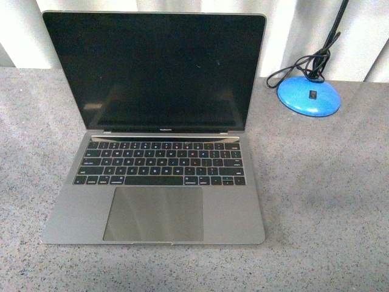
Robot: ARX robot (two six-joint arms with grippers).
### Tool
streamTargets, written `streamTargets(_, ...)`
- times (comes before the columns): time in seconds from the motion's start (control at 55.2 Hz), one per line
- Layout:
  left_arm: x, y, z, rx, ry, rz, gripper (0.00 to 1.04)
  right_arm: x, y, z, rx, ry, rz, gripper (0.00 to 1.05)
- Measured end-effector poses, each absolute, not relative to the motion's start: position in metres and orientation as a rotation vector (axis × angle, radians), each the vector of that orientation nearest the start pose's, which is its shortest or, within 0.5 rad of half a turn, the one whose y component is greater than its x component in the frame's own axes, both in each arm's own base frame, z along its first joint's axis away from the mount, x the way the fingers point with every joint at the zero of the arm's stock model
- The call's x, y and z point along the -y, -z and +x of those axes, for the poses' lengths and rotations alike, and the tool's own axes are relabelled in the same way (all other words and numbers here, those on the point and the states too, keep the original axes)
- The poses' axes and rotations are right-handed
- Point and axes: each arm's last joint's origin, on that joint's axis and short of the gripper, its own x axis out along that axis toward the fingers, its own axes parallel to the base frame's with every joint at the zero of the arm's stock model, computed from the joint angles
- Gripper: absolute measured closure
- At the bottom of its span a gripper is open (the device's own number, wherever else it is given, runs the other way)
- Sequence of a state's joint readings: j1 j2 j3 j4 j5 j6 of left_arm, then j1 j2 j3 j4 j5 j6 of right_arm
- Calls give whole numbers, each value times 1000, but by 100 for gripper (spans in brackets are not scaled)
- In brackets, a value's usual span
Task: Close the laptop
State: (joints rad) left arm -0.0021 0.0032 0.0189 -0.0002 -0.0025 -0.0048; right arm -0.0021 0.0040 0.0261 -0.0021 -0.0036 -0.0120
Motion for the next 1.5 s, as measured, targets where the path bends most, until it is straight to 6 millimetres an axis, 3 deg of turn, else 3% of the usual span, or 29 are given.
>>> streamTargets(1.502,0,-170,97,15,0,-5,7,0,-172,96,20,-1,-12,10)
